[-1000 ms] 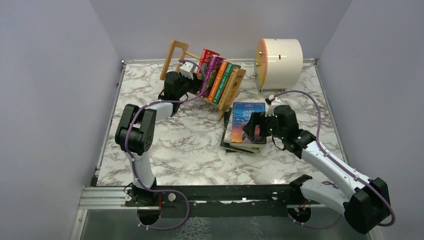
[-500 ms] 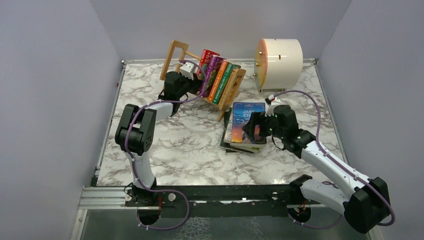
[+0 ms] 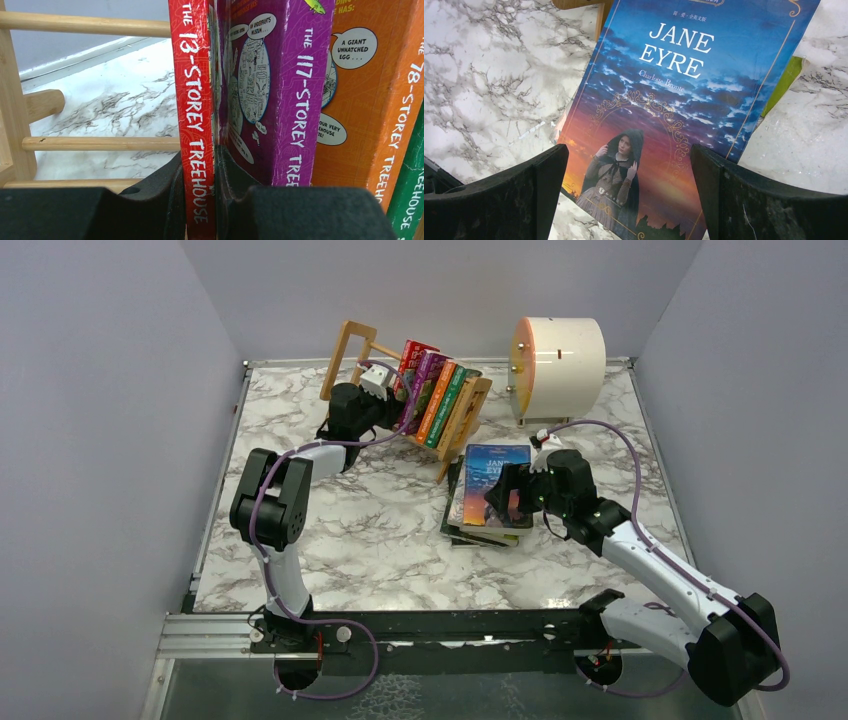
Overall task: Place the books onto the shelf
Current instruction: Place the book on the shelf.
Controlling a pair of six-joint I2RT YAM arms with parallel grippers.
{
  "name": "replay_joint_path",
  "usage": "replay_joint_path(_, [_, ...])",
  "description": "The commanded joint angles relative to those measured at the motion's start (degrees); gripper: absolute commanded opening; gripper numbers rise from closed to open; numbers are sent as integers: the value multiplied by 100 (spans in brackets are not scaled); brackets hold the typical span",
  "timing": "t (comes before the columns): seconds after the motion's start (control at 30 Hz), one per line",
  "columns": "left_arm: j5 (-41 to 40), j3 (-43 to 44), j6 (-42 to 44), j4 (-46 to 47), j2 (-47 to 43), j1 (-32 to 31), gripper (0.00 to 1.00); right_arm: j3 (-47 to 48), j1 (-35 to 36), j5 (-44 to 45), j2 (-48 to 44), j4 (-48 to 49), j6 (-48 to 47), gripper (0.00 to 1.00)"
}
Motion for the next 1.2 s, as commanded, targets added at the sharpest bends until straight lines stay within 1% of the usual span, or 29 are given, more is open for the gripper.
replay_joint_path(0.0, [24, 75, 66, -271, -214, -17, 7, 44, 21, 15, 25, -46, 63, 91])
replay_joint_path(0.1, [6, 65, 66, -280, -271, -17, 12, 43, 23, 16, 17, -44, 63, 91])
replay_joint_path(0.4, [-79, 28, 66, -315, -451, -22, 32, 32, 25, 38, -77, -79, 60, 91])
replay_joint_path(0.47, [-100, 15, 58, -324, -485, -22, 34, 29, 21, 42, -112, -89, 62, 91])
replay_joint_path(0.67, [-195, -5, 48, -333, -610, -21, 42, 19, 22, 77, -196, -123, 62, 91])
replay_joint_path(0.97, [123, 181, -49, -333, -508, -22, 43, 27, 25, 90, -249, -156, 64, 91])
replay_joint_path(1.17, [182, 366, -131, -324, -423, -21, 43, 27, 20, 129, -258, -184, 56, 91])
